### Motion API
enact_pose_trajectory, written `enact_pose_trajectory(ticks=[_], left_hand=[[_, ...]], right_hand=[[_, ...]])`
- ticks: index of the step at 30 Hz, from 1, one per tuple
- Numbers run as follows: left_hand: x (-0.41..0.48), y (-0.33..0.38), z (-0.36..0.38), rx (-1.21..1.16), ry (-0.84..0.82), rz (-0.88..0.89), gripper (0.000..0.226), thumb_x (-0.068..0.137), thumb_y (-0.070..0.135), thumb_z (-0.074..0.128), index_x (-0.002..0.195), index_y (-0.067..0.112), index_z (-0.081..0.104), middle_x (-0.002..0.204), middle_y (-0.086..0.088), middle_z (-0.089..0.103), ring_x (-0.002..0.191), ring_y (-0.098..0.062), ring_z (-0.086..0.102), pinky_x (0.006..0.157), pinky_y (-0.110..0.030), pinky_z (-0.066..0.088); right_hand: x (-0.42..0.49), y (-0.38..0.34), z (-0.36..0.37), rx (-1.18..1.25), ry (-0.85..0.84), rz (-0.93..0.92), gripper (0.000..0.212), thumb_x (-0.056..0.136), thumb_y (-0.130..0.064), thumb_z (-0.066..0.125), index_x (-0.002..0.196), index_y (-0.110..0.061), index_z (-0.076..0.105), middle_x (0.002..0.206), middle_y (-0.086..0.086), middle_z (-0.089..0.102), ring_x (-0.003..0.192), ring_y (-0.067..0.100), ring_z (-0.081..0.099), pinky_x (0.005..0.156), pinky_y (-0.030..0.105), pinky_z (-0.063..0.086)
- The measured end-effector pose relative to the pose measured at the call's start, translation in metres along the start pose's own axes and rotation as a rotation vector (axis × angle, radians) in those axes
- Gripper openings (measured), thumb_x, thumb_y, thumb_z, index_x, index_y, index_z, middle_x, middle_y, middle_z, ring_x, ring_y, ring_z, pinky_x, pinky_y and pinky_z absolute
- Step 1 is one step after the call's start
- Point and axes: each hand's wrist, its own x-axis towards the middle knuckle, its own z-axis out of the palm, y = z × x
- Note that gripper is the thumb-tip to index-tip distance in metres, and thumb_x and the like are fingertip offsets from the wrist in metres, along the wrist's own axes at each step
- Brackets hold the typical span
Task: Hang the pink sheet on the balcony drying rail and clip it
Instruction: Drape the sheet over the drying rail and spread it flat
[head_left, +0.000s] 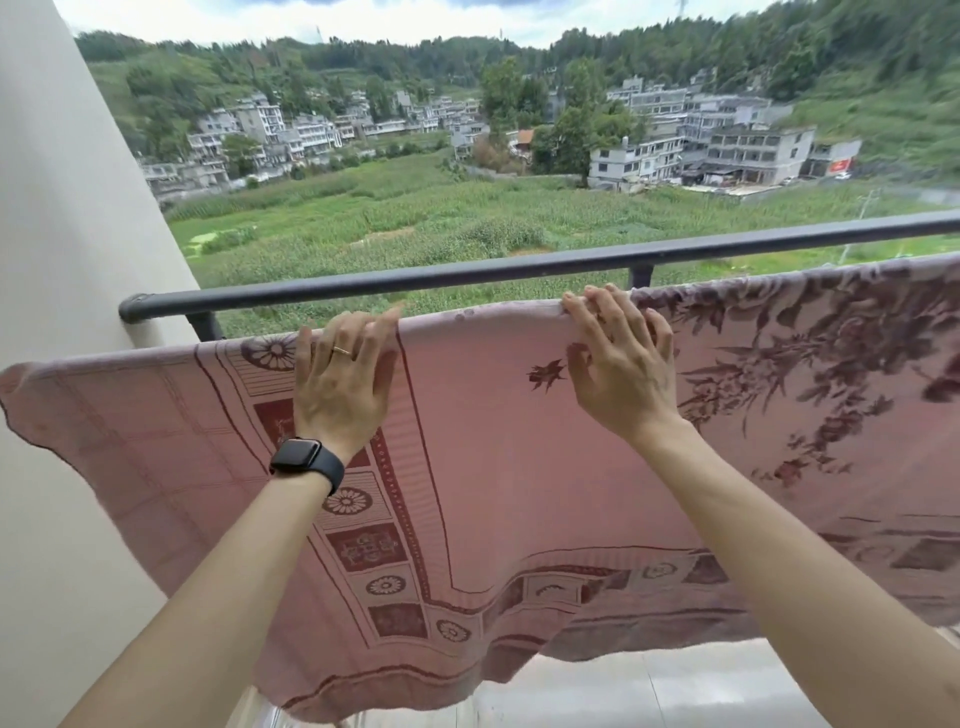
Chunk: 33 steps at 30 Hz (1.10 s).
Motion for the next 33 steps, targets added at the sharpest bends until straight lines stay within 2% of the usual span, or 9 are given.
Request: enact_pose_trajectory(ticks=[5, 9, 12, 15, 20, 25, 28, 31, 33], left_hand=[[0.011, 0.022, -0.002, -0.023, -0.018, -0.115, 0.053, 0.090, 0.048, 0.046, 0.135, 0.022, 0.048, 0.139, -0.006, 0.048, 0.134, -0.027, 0.038, 0.116, -0.062, 0.013], [0.040, 0.058, 0.002, -0.025, -0.025, 0.077, 0.057, 0.094, 0.053, 0.041, 0.141, 0.022, 0.046, 0.145, -0.004, 0.045, 0.137, -0.024, 0.039, 0.118, -0.060, 0.009], [0.045, 0.085, 0.017, -0.043, -0.039, 0.114, 0.057, 0.095, 0.054, 0.040, 0.143, 0.023, 0.045, 0.136, -0.002, 0.053, 0.127, -0.024, 0.047, 0.115, -0.059, 0.017], [0.035, 0.085, 0.031, -0.014, 0.003, 0.108, 0.057, 0.096, 0.053, 0.041, 0.144, 0.022, 0.040, 0.128, -0.004, 0.054, 0.121, -0.029, 0.048, 0.110, -0.057, 0.025], [0.034, 0.097, 0.034, -0.003, 0.036, 0.021, 0.058, 0.092, 0.051, 0.045, 0.142, 0.021, 0.042, 0.135, -0.006, 0.048, 0.132, -0.028, 0.039, 0.112, -0.060, 0.020], [0.062, 0.164, 0.034, -0.040, 0.081, 0.047, 0.057, 0.090, 0.050, 0.045, 0.138, 0.019, 0.050, 0.140, -0.006, 0.049, 0.133, -0.026, 0.042, 0.115, -0.056, 0.011], [0.076, 0.222, 0.043, -0.047, 0.048, 0.075, 0.055, 0.091, 0.050, 0.043, 0.135, 0.018, 0.053, 0.130, -0.006, 0.056, 0.123, -0.027, 0.050, 0.113, -0.058, 0.020], [0.069, 0.255, 0.059, 0.000, 0.057, -0.073, 0.057, 0.086, 0.047, 0.049, 0.132, 0.015, 0.049, 0.129, -0.009, 0.051, 0.126, -0.030, 0.042, 0.115, -0.060, 0.015], [0.066, 0.270, 0.061, 0.026, 0.057, -0.176, 0.058, 0.082, 0.040, 0.053, 0.132, 0.012, 0.046, 0.134, -0.012, 0.046, 0.135, -0.033, 0.034, 0.116, -0.062, 0.008]], right_hand=[[0.013, -0.004, -0.006, 0.079, 0.039, 0.024, 0.046, 0.093, -0.043, 0.051, 0.136, -0.027, 0.055, 0.142, -0.001, 0.054, 0.136, 0.018, 0.043, 0.112, 0.051, 0.022], [0.029, 0.039, -0.007, 0.017, -0.038, 0.244, 0.050, 0.098, -0.055, 0.033, 0.137, -0.028, 0.048, 0.149, 0.002, 0.044, 0.143, 0.021, 0.030, 0.114, 0.053, 0.012], [0.019, 0.069, -0.006, -0.032, -0.057, 0.192, 0.053, 0.100, -0.059, 0.024, 0.133, -0.028, 0.051, 0.143, 0.002, 0.048, 0.142, 0.023, 0.032, 0.115, 0.054, 0.013], [-0.004, 0.077, -0.005, -0.059, 0.028, 0.118, 0.052, 0.100, -0.049, 0.034, 0.143, -0.023, 0.047, 0.149, 0.005, 0.044, 0.144, 0.025, 0.031, 0.116, 0.053, 0.018], [-0.008, 0.085, -0.007, 0.014, 0.043, 0.049, 0.057, 0.097, -0.053, 0.043, 0.146, -0.023, 0.046, 0.152, 0.005, 0.042, 0.145, 0.025, 0.032, 0.118, 0.052, 0.016], [0.022, 0.176, -0.027, -0.025, -0.062, 0.289, 0.057, 0.098, -0.063, 0.026, 0.138, -0.029, 0.048, 0.152, 0.001, 0.039, 0.146, 0.019, 0.023, 0.116, 0.055, 0.002], [0.012, 0.232, -0.031, -0.020, -0.110, 0.180, 0.062, 0.097, -0.066, 0.015, 0.128, -0.027, 0.052, 0.137, 0.002, 0.050, 0.139, 0.024, 0.035, 0.118, 0.057, 0.008], [-0.010, 0.245, -0.024, 0.009, -0.025, 0.061, 0.053, 0.098, -0.055, 0.036, 0.138, -0.023, 0.049, 0.142, 0.004, 0.047, 0.141, 0.026, 0.034, 0.119, 0.056, 0.013], [-0.021, 0.247, -0.023, 0.044, -0.056, 0.046, 0.064, 0.095, -0.055, 0.044, 0.150, -0.023, 0.038, 0.155, 0.005, 0.035, 0.149, 0.025, 0.021, 0.120, 0.055, 0.010]])
